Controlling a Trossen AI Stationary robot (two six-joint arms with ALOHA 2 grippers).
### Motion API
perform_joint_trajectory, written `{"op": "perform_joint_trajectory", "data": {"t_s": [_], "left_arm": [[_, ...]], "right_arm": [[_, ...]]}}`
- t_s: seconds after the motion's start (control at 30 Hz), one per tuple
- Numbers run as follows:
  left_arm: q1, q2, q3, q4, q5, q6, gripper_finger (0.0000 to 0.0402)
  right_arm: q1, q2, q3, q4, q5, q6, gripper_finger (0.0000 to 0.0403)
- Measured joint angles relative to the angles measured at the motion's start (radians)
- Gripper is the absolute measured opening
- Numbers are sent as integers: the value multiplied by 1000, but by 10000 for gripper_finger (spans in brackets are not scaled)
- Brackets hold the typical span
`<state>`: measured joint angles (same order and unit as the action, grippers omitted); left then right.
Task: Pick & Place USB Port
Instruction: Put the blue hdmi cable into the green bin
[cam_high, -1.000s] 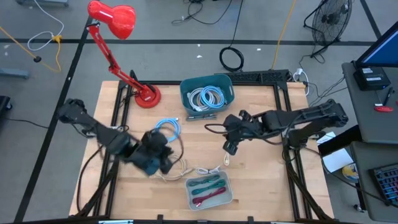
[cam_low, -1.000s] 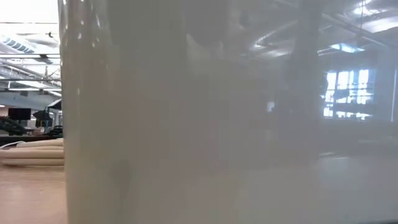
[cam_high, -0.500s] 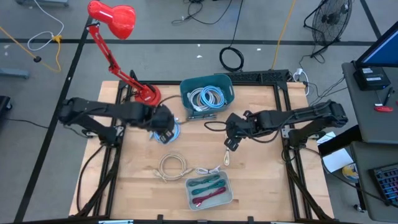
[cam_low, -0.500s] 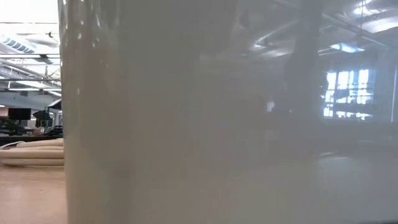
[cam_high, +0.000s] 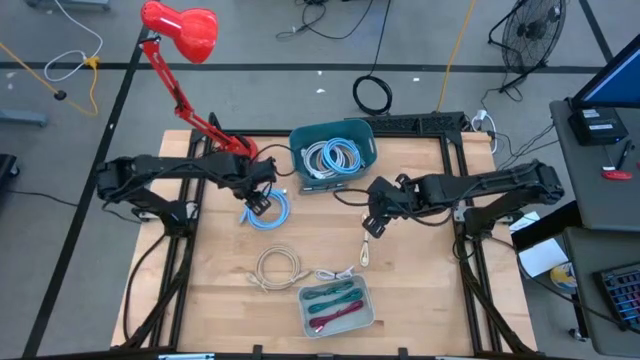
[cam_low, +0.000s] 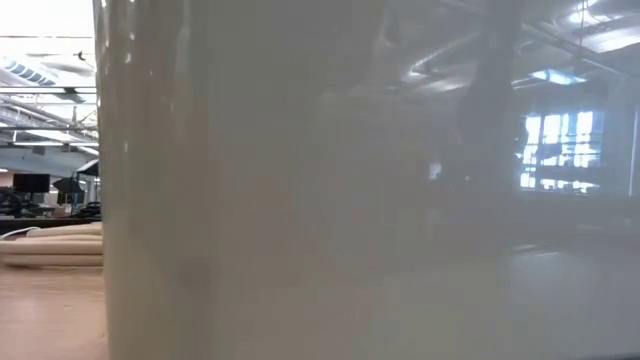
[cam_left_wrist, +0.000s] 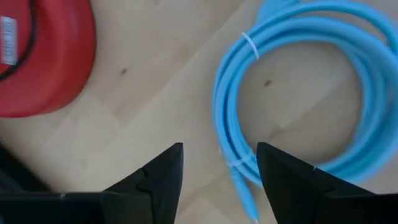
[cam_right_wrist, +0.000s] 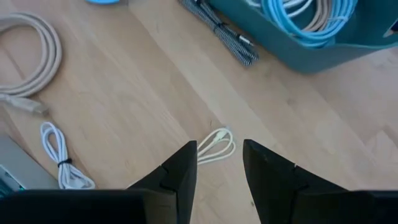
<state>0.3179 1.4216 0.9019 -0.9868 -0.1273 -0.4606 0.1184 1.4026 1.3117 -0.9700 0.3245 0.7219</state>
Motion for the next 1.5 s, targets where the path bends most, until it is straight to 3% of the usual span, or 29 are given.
{"op": "perform_joint_trajectory", "data": {"t_s": [0.33,0.73,0.87,1.03,1.27,1.5], "left_arm": [[60,9,-93,229,30,40,209],[64,192,-96,263,50,81,207],[54,206,-89,272,57,56,157],[52,204,-60,247,85,61,38],[37,208,34,131,127,25,44],[-59,173,245,-4,122,67,38]], "right_arm": [[0,-32,0,9,22,33,121],[2,-32,0,65,17,23,121],[9,-32,0,65,16,25,121],[21,-32,0,65,15,26,121],[21,-32,0,68,15,24,121],[21,-32,0,68,16,17,121]]}}
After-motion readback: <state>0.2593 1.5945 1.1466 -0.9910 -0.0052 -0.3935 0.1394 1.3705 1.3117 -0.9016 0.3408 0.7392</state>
